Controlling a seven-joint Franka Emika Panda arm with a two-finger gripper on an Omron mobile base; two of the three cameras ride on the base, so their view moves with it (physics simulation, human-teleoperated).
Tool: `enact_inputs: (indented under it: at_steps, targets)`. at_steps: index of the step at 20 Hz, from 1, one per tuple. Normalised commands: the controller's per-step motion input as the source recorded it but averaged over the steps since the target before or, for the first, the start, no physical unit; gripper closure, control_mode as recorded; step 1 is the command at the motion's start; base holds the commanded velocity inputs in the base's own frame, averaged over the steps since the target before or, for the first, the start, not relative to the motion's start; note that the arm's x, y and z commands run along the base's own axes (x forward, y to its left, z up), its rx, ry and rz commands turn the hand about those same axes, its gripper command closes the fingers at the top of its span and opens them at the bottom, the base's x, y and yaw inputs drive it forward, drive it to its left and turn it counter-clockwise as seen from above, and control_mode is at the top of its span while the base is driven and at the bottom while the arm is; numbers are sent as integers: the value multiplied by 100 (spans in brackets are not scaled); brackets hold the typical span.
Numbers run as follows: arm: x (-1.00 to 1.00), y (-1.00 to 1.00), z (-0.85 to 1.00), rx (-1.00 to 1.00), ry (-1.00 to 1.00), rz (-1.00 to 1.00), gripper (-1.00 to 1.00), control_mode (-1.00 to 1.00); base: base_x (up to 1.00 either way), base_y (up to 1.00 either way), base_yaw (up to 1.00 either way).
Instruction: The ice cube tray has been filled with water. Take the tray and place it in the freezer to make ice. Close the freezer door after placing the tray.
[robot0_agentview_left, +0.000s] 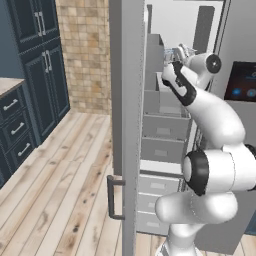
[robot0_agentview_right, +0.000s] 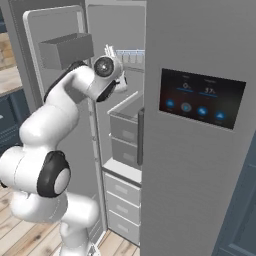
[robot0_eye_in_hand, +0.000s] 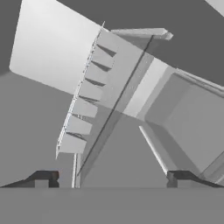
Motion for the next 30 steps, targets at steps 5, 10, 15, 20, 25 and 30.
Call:
enact_inputs:
  at_steps: [5,10,15,20,25,30]
  targets:
    - [-100,-8,10,5,-11,-14,-100,-100,0,0,0]
    - [-100,-56,18,11,0,-7,-100,-100,0,0,0]
    - [-97,-67,50,14,21,-6,-100,-100,0,0,0]
    - [-65,-51,49,10,37,-5,-100,-100,0,0,0]
    - [-30,-7,14,1,40,2,-100,-100,0,0,0]
    - [-61,7,-55,-1,19,7,-100,-100,0,0,0]
